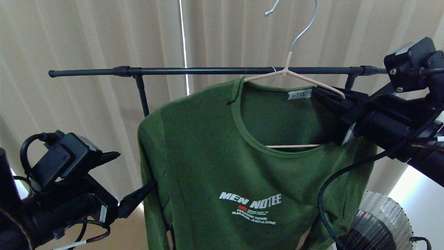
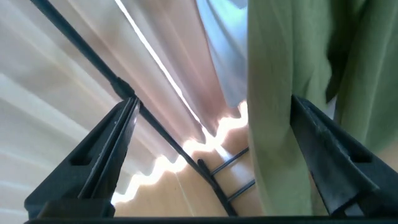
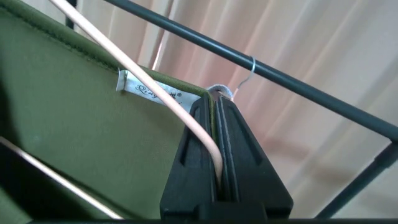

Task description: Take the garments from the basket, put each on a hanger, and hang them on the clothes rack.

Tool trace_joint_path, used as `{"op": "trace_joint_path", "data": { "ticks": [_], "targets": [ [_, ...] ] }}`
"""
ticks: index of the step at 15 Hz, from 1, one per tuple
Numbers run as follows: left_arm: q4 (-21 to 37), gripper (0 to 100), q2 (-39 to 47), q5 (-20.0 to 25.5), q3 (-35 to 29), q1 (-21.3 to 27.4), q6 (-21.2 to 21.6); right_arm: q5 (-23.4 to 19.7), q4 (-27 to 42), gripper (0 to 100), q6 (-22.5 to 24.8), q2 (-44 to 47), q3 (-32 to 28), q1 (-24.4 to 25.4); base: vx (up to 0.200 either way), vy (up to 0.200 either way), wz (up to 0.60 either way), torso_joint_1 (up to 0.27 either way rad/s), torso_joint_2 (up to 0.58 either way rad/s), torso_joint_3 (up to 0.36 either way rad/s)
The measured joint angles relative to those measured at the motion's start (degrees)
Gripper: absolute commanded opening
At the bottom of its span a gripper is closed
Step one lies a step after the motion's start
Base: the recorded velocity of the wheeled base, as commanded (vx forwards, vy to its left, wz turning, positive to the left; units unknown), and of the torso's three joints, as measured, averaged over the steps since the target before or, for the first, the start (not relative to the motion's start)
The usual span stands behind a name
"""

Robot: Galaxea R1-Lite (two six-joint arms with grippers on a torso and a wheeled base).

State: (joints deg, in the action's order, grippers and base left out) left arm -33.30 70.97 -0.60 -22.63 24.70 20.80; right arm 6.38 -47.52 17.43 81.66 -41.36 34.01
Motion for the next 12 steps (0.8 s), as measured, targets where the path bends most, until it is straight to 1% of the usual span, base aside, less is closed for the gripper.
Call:
{"op": "trace_joint_path", "data": {
  "ticks": [3,6,11,12],
  "targets": [
    [-0.2,100,1.4,0.1,-1.0,0.2,0.0,0.0,0.0,0,0.0,0.0,-0.1,0.4,0.000,0.000,0.00,0.000,0.00,0.000],
    [-3.2,100,3.0,0.1,-0.8,0.3,0.1,0.0,0.0,0,0.0,0.0,0.1,0.5,0.000,0.000,0.00,0.000,0.00,0.000],
    [-3.6,100,4.2,0.0,-0.8,0.3,0.5,0.0,0.0,0,0.0,-0.2,0.3,0.5,0.000,0.000,0.00,0.000,0.00,0.000],
    [-3.6,0,4.3,0.0,-0.7,0.3,0.5,0.0,0.0,0,0.0,-0.3,0.3,0.5,0.000,0.000,0.00,0.000,0.00,0.000]
  ]
}}
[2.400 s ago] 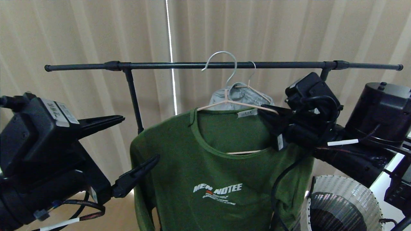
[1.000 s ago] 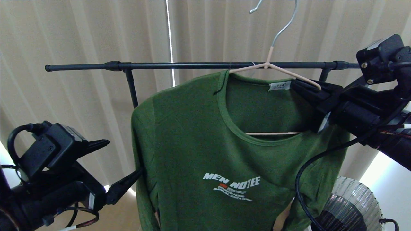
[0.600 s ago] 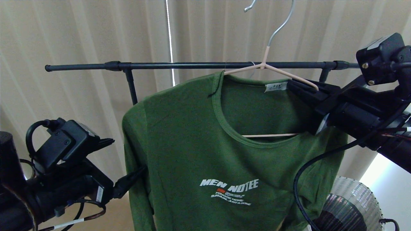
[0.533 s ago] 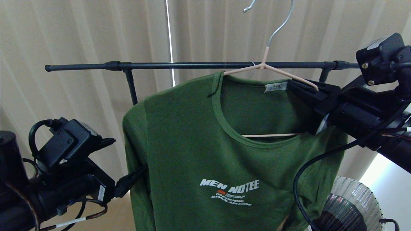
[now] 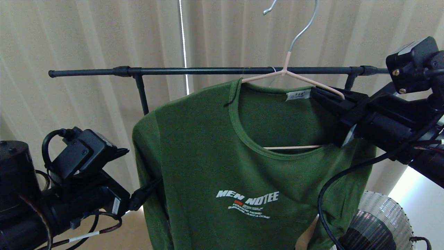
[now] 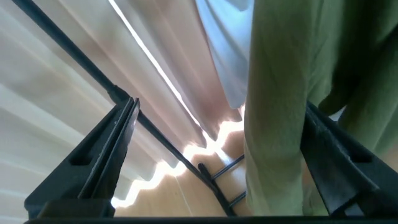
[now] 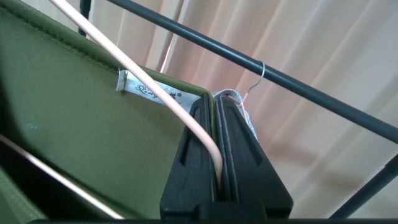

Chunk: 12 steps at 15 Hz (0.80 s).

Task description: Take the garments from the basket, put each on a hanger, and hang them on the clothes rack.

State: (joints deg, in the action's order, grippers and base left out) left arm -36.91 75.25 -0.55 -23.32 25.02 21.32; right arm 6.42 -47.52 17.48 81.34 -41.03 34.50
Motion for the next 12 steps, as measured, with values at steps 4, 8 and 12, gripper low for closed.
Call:
{"op": "trace_joint_path", "data": {
  "ticks": [4,8,12],
  "targets": [
    [0.0,0,-0.2,-0.1,0.1,0.0,0.0,0.1,0.2,0,0.0,-0.1,0.0,0.0,0.000,0.000,0.00,0.000,0.00,0.000],
    [-3.5,0,-0.3,-0.2,3.2,-1.6,0.1,0.4,0.7,0,0.1,-0.2,0.1,-1.8,0.000,0.000,0.00,0.000,0.00,0.000],
    [-6.7,0,-0.4,-0.2,6.5,-7.1,0.2,0.5,0.8,0,0.1,-0.3,0.7,-5.8,0.000,0.000,0.00,0.000,0.00,0.000]
  ]
}}
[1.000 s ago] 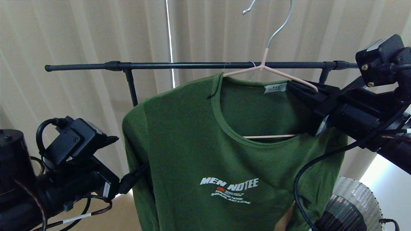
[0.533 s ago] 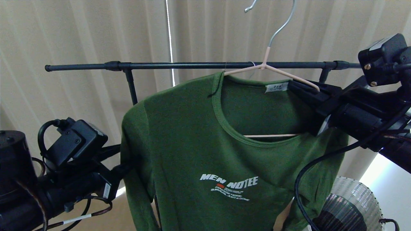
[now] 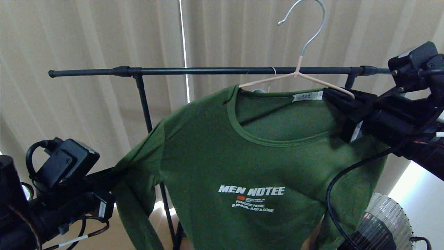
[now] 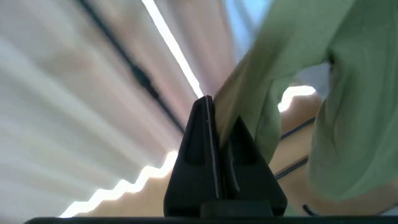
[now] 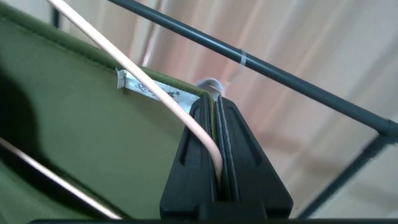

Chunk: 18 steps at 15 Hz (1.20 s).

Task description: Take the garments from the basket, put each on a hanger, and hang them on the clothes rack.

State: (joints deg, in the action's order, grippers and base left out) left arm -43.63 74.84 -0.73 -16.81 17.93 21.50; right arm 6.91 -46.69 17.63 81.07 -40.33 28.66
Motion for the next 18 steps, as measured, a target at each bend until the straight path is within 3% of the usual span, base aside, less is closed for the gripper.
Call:
{"op": "trace_joint_path", "data": {
  "ticks": [5,6,11,14,18],
  "targets": [
    [-0.1,0,0.1,0.1,0.6,-3.3,-0.6,0.1,0.0,0,0.1,0.0,0.9,-1.9,0.000,0.000,0.00,0.000,0.00,0.000],
    [0.0,100,0.0,0.2,0.6,-3.3,-0.7,0.1,0.0,0,0.1,0.1,0.9,-1.9,0.000,0.000,0.00,0.000,0.00,0.000],
    [0.0,100,-1.3,1.0,1.0,-3.1,-1.0,0.5,1.5,0,0.1,0.0,1.0,-2.3,0.000,0.000,0.00,0.000,0.00,0.000],
    [0.0,100,-4.5,4.3,1.4,-2.9,-5.7,0.5,6.6,0,0.1,-1.4,1.5,-4.9,0.000,0.000,0.00,0.000,0.00,0.000],
    [0.0,100,-10.3,4.7,5.0,-4.0,-12.6,0.4,17.6,0,0.1,-7.5,4.2,-12.0,0.000,0.000,0.00,0.000,0.00,0.000]
  ]
}}
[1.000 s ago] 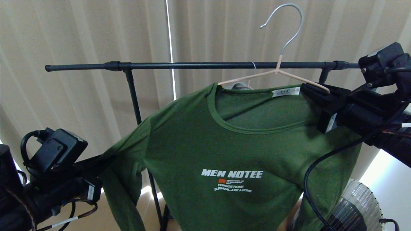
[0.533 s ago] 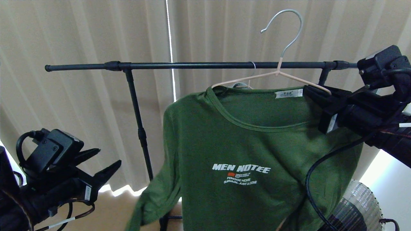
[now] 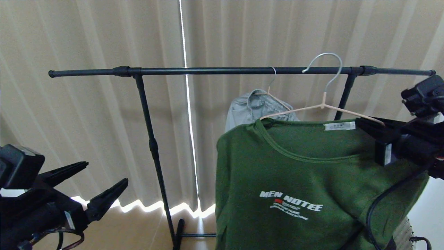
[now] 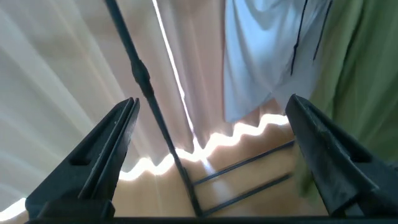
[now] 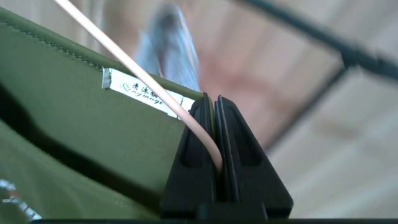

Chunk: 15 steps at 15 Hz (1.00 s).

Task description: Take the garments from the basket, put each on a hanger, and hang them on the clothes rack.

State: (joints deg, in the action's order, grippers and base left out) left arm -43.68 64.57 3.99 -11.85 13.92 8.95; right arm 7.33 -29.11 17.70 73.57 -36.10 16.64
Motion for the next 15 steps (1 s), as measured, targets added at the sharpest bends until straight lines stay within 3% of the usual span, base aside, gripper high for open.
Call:
{"op": "trace_joint_path", "data": {
  "ticks": [6,10,15],
  "targets": [
    [0.2,100,-5.3,0.0,3.4,-1.6,-1.2,0.0,12.3,0,-0.1,-12.5,6.9,-12.5,0.000,0.000,0.00,0.000,0.00,0.000],
    [0.1,100,-6.1,0.0,3.3,-5.8,-1.2,0.1,12.9,0,-0.2,-17.0,10.9,-15.3,0.000,0.000,0.00,0.000,0.00,0.000],
    [0.0,100,-6.3,0.1,3.0,-7.9,-1.0,0.3,13.0,0,0.0,-17.7,14.3,-25.2,0.000,0.000,0.00,0.000,0.00,0.000]
  ]
}}
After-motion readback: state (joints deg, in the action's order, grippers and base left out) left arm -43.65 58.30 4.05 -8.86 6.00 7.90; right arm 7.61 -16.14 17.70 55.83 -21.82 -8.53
